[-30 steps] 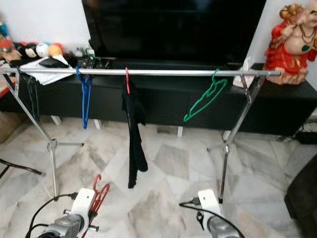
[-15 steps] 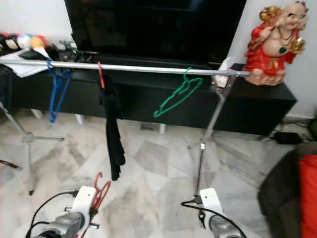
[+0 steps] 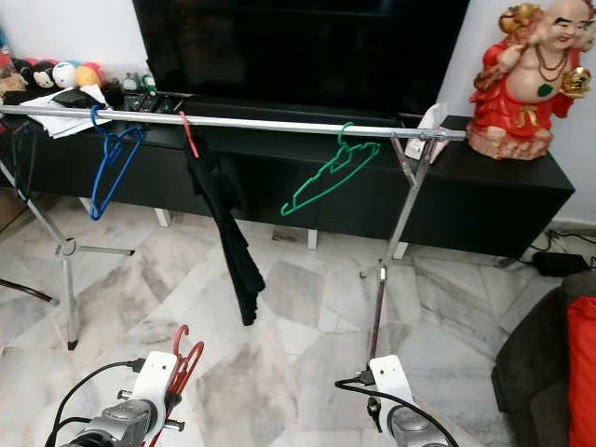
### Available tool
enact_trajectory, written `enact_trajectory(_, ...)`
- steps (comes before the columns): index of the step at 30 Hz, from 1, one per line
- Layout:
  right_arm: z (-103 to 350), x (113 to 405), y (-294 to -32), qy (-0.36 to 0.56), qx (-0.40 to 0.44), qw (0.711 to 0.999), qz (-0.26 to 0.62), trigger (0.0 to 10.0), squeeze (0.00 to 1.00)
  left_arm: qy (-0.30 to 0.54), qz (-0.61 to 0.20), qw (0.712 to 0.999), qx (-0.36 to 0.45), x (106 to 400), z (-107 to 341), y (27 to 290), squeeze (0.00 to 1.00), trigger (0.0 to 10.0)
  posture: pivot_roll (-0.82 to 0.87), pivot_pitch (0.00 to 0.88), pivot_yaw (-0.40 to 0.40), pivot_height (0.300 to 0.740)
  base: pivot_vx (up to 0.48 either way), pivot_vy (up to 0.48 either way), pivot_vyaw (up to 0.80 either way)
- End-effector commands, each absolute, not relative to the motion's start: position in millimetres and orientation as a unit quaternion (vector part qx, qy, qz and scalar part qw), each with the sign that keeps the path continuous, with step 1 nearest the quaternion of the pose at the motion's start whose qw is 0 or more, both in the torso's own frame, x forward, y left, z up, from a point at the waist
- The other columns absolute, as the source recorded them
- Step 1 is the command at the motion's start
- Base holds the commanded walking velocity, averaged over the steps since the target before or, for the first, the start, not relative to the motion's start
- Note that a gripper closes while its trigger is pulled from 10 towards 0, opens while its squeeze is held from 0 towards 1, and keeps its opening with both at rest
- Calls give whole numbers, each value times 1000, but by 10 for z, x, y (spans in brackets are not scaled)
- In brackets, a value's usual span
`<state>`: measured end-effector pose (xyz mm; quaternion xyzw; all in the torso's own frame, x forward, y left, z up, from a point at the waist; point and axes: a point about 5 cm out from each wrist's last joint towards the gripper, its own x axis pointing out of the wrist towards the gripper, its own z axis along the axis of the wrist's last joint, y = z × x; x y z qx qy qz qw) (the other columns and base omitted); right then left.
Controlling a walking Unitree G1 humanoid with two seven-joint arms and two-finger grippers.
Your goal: Hang hanger
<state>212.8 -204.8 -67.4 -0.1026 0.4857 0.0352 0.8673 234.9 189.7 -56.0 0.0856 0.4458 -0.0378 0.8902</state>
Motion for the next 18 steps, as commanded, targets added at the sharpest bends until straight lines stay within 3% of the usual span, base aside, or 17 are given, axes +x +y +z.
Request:
enact_trajectory(1, -658, 2157, -2038, 481, -106, 869, 46, 10000, 0, 453, -37, 886, 91, 2324, -575, 1920, 0, 10000, -56, 0, -39, 740, 0, 0, 575)
enact_trajectory(18, -655, 2159, -2036, 480, -103, 869, 56, 10000, 0, 451, -37, 887, 90, 2327, -574, 1915, 0, 10000, -56, 0, -43, 740, 0, 0, 787)
